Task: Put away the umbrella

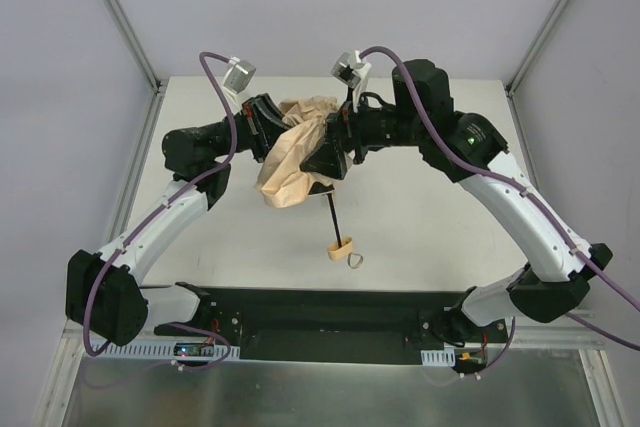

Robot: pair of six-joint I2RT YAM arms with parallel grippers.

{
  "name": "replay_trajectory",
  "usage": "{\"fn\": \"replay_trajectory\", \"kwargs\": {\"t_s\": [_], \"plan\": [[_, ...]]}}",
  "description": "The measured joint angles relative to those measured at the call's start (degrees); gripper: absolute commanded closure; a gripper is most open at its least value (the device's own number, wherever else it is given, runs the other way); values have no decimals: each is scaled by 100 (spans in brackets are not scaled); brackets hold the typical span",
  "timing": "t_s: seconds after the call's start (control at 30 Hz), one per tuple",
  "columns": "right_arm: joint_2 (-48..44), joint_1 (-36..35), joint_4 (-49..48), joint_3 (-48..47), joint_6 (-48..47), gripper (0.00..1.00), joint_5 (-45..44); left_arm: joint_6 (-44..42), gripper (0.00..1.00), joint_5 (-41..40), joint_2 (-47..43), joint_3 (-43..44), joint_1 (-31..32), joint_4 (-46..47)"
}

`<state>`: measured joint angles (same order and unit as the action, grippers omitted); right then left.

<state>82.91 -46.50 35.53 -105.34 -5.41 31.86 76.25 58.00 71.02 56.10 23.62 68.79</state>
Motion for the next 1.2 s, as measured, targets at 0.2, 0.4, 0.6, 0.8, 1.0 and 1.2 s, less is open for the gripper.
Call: {"fn": "replay_trajectory", "kwargs": {"t_s": [0.2, 0.4, 0.6, 0.8, 1.0, 1.2], "plan": [[-214, -24, 0, 195, -111, 4, -116, -745, 100, -61, -273, 0, 11, -234], [-372, -31, -339, 411, -68, 4, 39, -796, 100, -295, -345, 0, 81, -216], [-4, 52, -621, 297, -22, 3, 898, -575, 100, -472, -343, 0, 70, -216], [221, 153, -398, 76, -278, 16, 1414, -168, 100, -511, -284, 0, 68, -216], [234, 308, -343, 94, -428, 28, 1923, 90, 100, -514, -282, 0, 76, -175], [245, 304, -402, 105, -212, 14, 1836, 129, 100, -520, -249, 0, 72, -164]]}}
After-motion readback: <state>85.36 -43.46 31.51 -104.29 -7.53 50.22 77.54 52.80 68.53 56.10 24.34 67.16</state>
